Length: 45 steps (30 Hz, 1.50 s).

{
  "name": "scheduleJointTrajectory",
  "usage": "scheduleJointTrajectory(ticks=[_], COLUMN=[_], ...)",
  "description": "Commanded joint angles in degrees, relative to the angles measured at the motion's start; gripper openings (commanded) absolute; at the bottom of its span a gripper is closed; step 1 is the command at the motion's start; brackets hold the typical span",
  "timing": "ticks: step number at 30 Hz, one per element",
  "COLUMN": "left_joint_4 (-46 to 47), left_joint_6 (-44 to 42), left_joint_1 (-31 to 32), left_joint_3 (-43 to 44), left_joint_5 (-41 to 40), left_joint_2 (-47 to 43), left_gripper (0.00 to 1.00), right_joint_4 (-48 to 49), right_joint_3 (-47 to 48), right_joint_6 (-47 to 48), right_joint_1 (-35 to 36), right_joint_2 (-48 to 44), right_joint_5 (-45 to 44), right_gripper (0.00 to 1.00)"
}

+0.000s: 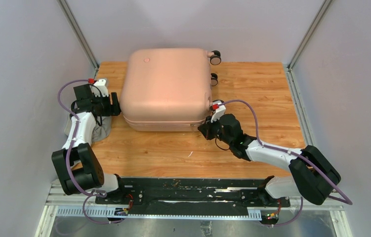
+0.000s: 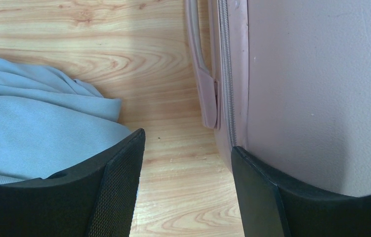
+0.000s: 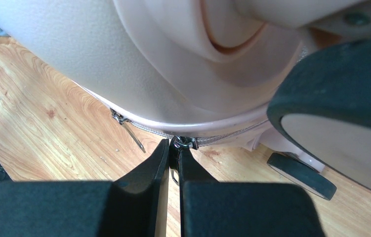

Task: Pack the luggage
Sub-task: Zip the luggage at the corner of the board.

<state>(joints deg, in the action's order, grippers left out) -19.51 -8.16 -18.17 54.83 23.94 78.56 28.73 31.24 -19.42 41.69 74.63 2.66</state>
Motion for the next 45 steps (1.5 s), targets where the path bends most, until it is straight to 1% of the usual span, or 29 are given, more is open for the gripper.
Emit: scheduleJointTrajectory(ticks=[1, 7, 9, 12, 18, 22, 26, 30, 35, 37, 39, 42, 45], left_joint_4=[-1.24, 0.43, 1.49, 2.89, 3.53, 3.72, 4.11, 4.21, 4.38, 4.57, 4.82, 4.13, 3.86], left_joint_6=[1.27, 3.2, 3.33, 3.31, 3.02, 3.44, 3.66, 3.37, 3.0, 2.82, 2.76, 2.57, 1.27], left_joint_1=[1.3, 1.83, 2.54, 3.91, 5.23, 6.36, 8.06, 8.55, 9.71, 10.66, 12.16, 12.99, 13.04], left_joint_3=[-0.01, -1.89, -3.38, -6.05, -8.27, -8.72, -9.49, -9.9, -9.94, -9.83, -9.47, -8.88, -9.16], left_joint_5=[6.93, 10.87, 12.0, 12.99, 14.51, 15.43, 15.65, 16.49, 17.67, 17.97, 17.49, 17.56, 17.26], left_joint_2=[-1.66, -1.34, -1.62, -2.48, -2.93, -3.81, -4.54, -4.84, -4.48, -4.27, -3.82, -4.07, -4.73], left_gripper=[0.68, 0.54, 0.51, 0.5, 0.47, 0.45, 0.44, 0.43, 0.42, 0.42, 0.41, 0.4, 0.4], right_joint_4=[2.93, 3.71, 5.41, 5.58, 6.27, 9.69, 16.91, 30.97, 38.0, 37.31, 35.69, 35.49, 31.22], right_joint_3=[0.66, 2.94, 3.43, 5.26, 7.81, 8.83, 9.31, 4.85, 6.36, 8.3, 11.75, 8.98, 9.02], right_joint_6=[0.92, 0.02, -1.38, -1.95, -2.39, -3.18, -6.82, -14.84, -18.85, -19.01, -19.08, -18.85, -18.06], right_joint_1=[-0.83, 2.14, 2.86, 3.93, 4.51, 5.44, 6.28, 5.59, 5.86, 7.07, 8.41, 8.01, 7.88], right_joint_2=[-1.24, 2.29, 3.55, 5.24, 7.45, 8.91, 11.7, 12.76, 16.38, 17.88, 20.44, 18.97, 18.34], right_joint_5=[1.08, 7.57, 10.09, 13.72, 19.56, 23.21, 26.49, 25.45, 26.28, 24.98, 27.13, 23.54, 24.07], right_gripper=[0.0, 0.0, 0.0, 0.0, 0.0, 0.0, 0.0, 0.0, 0.0, 0.0, 0.0, 0.0, 0.0])
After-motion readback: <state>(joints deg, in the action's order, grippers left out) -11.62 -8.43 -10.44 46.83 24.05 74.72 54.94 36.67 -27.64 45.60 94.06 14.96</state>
